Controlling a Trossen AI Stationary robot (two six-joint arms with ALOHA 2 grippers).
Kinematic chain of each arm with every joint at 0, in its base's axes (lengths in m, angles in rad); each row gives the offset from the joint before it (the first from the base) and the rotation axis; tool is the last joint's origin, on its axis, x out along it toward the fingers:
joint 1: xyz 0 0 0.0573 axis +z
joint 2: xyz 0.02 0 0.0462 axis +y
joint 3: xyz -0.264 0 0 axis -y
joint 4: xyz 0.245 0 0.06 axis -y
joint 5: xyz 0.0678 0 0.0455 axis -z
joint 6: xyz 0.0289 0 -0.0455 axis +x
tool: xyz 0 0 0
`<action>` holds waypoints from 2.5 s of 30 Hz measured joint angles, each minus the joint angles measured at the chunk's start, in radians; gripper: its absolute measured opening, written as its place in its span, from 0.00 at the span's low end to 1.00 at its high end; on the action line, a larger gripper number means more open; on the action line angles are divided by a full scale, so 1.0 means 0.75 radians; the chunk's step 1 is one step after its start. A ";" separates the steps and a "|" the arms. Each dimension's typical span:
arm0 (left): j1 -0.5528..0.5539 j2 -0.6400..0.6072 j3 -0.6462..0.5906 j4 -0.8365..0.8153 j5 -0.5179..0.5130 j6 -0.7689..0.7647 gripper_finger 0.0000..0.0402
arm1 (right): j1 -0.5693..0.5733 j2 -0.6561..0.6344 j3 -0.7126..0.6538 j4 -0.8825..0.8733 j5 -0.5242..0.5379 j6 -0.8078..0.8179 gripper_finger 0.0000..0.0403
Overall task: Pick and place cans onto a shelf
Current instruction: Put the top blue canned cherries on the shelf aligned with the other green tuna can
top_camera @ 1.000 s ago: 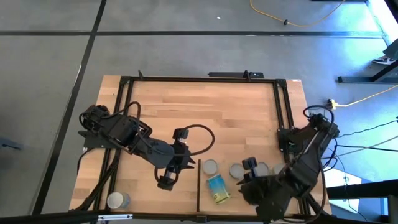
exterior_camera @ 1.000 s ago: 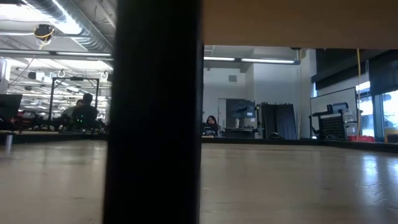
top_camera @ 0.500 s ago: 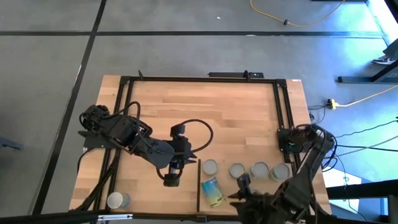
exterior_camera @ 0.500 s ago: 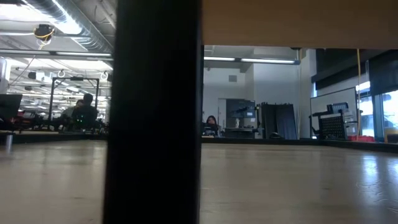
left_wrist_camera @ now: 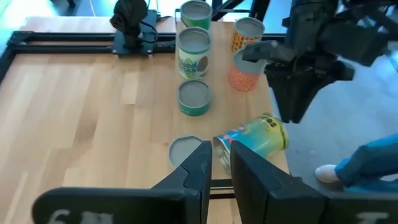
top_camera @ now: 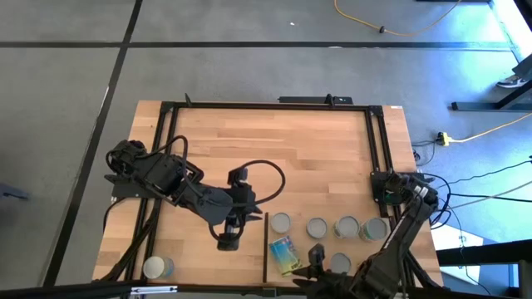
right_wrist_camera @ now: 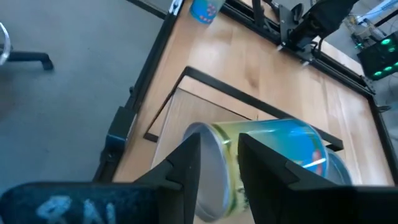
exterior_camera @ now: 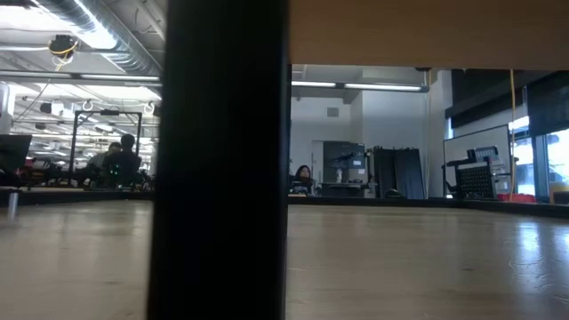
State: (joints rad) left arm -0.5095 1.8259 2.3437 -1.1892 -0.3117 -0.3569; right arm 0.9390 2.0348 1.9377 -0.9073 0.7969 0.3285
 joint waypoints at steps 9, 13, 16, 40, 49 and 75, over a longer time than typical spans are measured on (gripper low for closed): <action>0.000 0.000 0.000 0.000 0.014 0.000 0.13 | 0.000 0.045 0.000 -0.003 0.065 -0.084 0.27; 0.000 0.000 0.000 0.000 0.014 0.001 0.13 | 0.000 0.045 0.001 -0.021 0.068 -0.105 0.27; 0.000 0.000 0.000 0.000 0.014 0.001 0.13 | 0.000 0.045 0.001 -0.046 0.068 -0.105 0.27; 0.000 0.001 -0.001 0.032 0.014 0.001 0.13 | 0.031 0.044 0.001 -0.097 0.098 -0.239 0.27; 0.000 0.001 -0.001 0.032 0.014 0.001 0.13 | 0.083 0.044 0.001 -0.236 0.238 -0.234 0.27; 0.001 0.001 -0.001 0.032 0.014 0.001 0.13 | 0.075 0.042 0.001 -0.359 0.235 -0.067 0.27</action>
State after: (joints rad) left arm -0.5091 1.8267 2.3432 -1.1652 -0.3011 -0.3565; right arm 0.9951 2.0666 1.9381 -1.1769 0.9733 0.2785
